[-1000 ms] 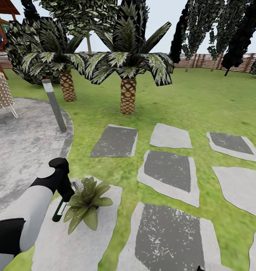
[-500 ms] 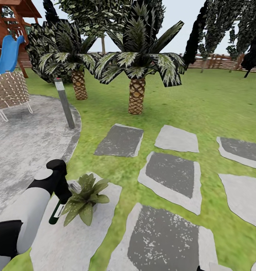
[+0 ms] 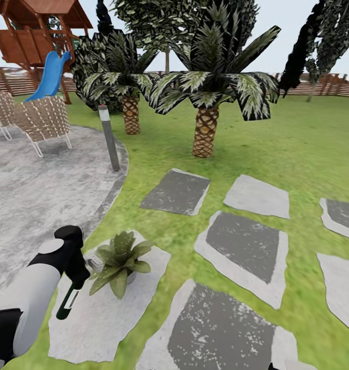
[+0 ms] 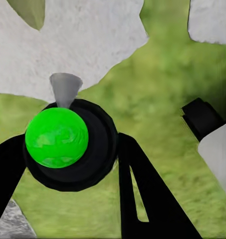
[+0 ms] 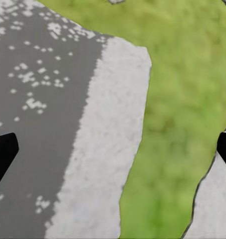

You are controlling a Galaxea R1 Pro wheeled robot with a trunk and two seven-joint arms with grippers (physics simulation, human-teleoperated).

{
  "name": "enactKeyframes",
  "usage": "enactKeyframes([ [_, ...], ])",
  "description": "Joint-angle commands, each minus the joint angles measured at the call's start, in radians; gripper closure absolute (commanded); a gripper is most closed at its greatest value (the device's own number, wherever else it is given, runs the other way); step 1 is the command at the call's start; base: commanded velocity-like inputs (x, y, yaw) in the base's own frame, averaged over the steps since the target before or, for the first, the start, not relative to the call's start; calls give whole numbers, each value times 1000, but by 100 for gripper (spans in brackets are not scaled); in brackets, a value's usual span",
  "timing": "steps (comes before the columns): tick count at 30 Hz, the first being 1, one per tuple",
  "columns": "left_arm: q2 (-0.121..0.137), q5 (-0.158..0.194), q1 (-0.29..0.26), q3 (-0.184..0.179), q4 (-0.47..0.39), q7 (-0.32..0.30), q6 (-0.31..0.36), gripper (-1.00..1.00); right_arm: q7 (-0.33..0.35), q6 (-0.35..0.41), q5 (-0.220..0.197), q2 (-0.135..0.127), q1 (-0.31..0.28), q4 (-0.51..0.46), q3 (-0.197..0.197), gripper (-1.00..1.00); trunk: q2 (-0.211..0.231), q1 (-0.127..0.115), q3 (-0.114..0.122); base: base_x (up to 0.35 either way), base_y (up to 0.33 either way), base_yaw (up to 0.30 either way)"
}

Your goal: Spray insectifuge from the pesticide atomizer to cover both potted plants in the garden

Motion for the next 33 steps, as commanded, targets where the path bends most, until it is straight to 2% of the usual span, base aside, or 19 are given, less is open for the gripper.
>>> enactKeyframes([
  [1,-3,-10,14,7,-2,-9,12,100,-2,-3,10,0,-1,2,-7,-100,0,0,-1,0,-116,277],
  [3,-7,0,35,10,-2,-9,14,100,-2,-3,10,0,-1,2,-7,-100,0,0,-1,0,-56,277],
  [4,-10,40,49,23,0,-9,16,100,-2,-3,10,1,-1,2,-7,-100,0,0,-1,0,-16,277],
  [6,-11,142,69,50,3,70,17,100,-2,-3,10,1,-1,2,-7,-100,0,0,-1,0,-6,271],
  [9,-14,222,116,60,6,206,16,100,-2,-4,10,0,-1,2,-7,-100,0,0,-1,0,-1,119],
  [11,-17,250,146,62,6,238,16,100,-2,-4,10,-3,-1,2,-7,-100,0,0,-1,0,0,20],
  [15,-15,375,205,62,6,266,10,100,-1,-4,10,-4,-1,2,-7,-100,0,0,-1,0,0,2],
  [18,-19,410,250,60,8,356,8,100,0,-5,9,-2,-1,1,-7,-100,0,0,-1,0,0,0],
  [19,-31,427,260,61,18,401,8,100,0,-5,9,1,-1,0,-7,-100,0,0,-1,0,0,71],
  [23,-54,495,271,61,27,495,8,100,-2,-5,9,6,-1,0,-7,-100,0,0,-1,0,0,213],
  [25,-63,515,271,61,27,516,7,100,-2,-5,9,6,-1,0,-7,-100,0,0,-1,0,0,268],
  [28,-81,519,272,61,18,528,7,100,-2,-5,9,6,-1,0,-7,-100,0,0,-1,0,0,274],
  [33,-86,537,272,67,11,595,11,100,-2,-5,10,6,-1,1,-7,-100,0,0,-1,0,0,276],
])
